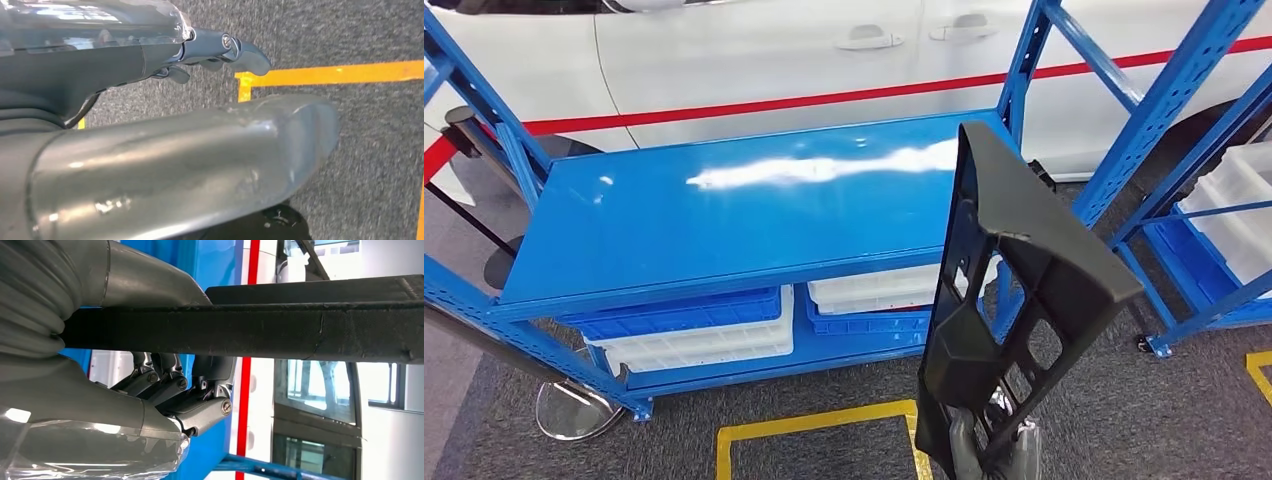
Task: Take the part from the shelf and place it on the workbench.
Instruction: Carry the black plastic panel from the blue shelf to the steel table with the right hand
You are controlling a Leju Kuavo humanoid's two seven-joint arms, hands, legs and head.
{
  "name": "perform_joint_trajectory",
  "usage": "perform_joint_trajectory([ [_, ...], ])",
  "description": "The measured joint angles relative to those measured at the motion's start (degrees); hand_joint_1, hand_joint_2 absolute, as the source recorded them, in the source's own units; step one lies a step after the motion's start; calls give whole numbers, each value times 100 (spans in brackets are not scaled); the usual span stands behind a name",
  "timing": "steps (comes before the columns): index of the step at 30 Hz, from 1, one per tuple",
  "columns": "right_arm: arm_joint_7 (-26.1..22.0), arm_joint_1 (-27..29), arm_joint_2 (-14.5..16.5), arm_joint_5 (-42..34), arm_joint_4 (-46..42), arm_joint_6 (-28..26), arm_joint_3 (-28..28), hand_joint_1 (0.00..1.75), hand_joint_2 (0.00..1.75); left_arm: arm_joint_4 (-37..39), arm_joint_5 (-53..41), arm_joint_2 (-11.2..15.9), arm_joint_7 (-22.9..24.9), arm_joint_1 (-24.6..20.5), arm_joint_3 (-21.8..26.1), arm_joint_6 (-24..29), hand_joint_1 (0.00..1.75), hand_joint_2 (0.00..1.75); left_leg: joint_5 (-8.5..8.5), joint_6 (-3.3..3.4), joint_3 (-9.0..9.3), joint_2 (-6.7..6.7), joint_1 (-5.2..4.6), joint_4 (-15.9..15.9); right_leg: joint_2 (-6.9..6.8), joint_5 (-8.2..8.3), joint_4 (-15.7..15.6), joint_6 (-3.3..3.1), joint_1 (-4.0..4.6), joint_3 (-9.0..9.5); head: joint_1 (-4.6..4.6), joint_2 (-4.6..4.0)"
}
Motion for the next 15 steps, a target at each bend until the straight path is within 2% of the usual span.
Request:
perform_joint_trajectory([
  [1, 0, 11, 11, -1, -3, 14, -8, 175, 175, 0, -7, 1, -2, 10, 0, -2, 0, 0, -186, -27, -68, -4, 12, 133, -12, 67, -5, -52, -3, -72, -2, -1],
  [2, 0, 18, 21, -2, -8, 23, -14, 175, 175, 0, -10, 2, -3, 16, 0, -3, 0, 0, -467, -49, -153, -8, 23, 368, -21, 136, -6, -91, -3, -153, -6, -1],
  [3, 0, 24, 30, -4, -12, 30, -20, 175, 175, 0, -13, 2, -5, 20, 0, -4, 0, 0, -785, -64, -237, -11, 30, 691, -25, 202, -2, -115, 4, -237, -11, -1],
  [4, 0, 30, 34, -8, -16, 32, -24, 175, 175, 0, -15, 2, -6, 23, 1, -8, 0, 0, -1032, -74, -302, -11, 31, 1046, -27, 266, 5, -126, 13, -322, -11, 0],
  [5, 0, 33, 34, -11, -17, 34, -28, 175, 175, 0, -16, 2, -7, 21, 1, -13, 0, 0, -1137, -79, -319, -11, 30, 1340, -28, 332, 18, -128, 25, -415, -10, 0],
  [6, 0, 36, 34, -14, -17, 36, -32, 175, 175, 0, -21, 2, -11, 18, 0, -20, 0, 0, -1098, -75, -266, -11, 30, 1501, -29, 395, 38, -125, 35, -511, -9, 0],
  [7, 0, 40, 34, -15, -17, 39, -35, 175, 175, 0, -26, 2, -16, 13, -1, -24, 0, 0, -944, -62, -123, -12, 28, 1478, -30, 456, 65, -118, 43, -612, -10, 0],
  [8, 0, 43, 35, -15, -17, 44, -37, 175, 175, 0, -32, 2, -22, 7, -1, -22, 0, 0, -761, -38, 112, -13, 24, 1266, -28, 512, 96, -109, 50, -710, -10, -1],
  [9, 0, 45, 37, -15, -21, 52, -38, 175, 175, -1, -37, 1, -30, -6, -1, -13, 0, 0, -667, 1, 420, -17, 14, 890, -28, 561, 128, -94, 55, -789, -10, -1],
  [10, 0, 47, 40, -18, -26, 63, -38, 175, 175, -2, -39, 1, -34, -23, -1, 2, 0, 0, -666, 41, 742, -20, -2, 441, -25, 608, 157, -71, 61, -852, -9, -1],
  [11, 0, 48, 45, -25, -32, 80, -38, 175, 175, -3, -40, -4, -38, -46, -2, 18, 0, 0, -729, 74, 970, -23, -20, 82, -30, 655, 172, -41, 62, -887, -7, -1],
  [12, 0, 50, 49, -38, -39, 105, -38, 175, 175, -4, -43, -13, -40, -69, -2, 33, 0, 0, -801, 105, 1104, -24, -44, -159, -36, 705, 174, -5, 59, -906, -13, -1],
  [13, 0, 52, 51, -53, -43, 129, -39, 175, 175, -4, -46, -22, -41, -85, -3, 47, 0, 0, -810, 129, 1135, -20, -63, -262, -39, 761, 161, 34, 55, -914, -19, -1],
  [14, 0, 57, 52, -69, -44, 156, -40, 175, 175, -4, -50, -38, -41, -94, -3, 57, 0, 0, -760, 158, 1091, -10, -60, -278, -33, 819, 141, 73, 54, -922, -23, 0],
  [15, 0, 64, 52, -84, -45, 178, -43, 175, 175, -5, -51, -50, -40, -100, -3, 63, 0, 0, -690, 196, 1045, 17, -53, -297, -13, 808, 152, 107, 51, -953, -30, 0],
])
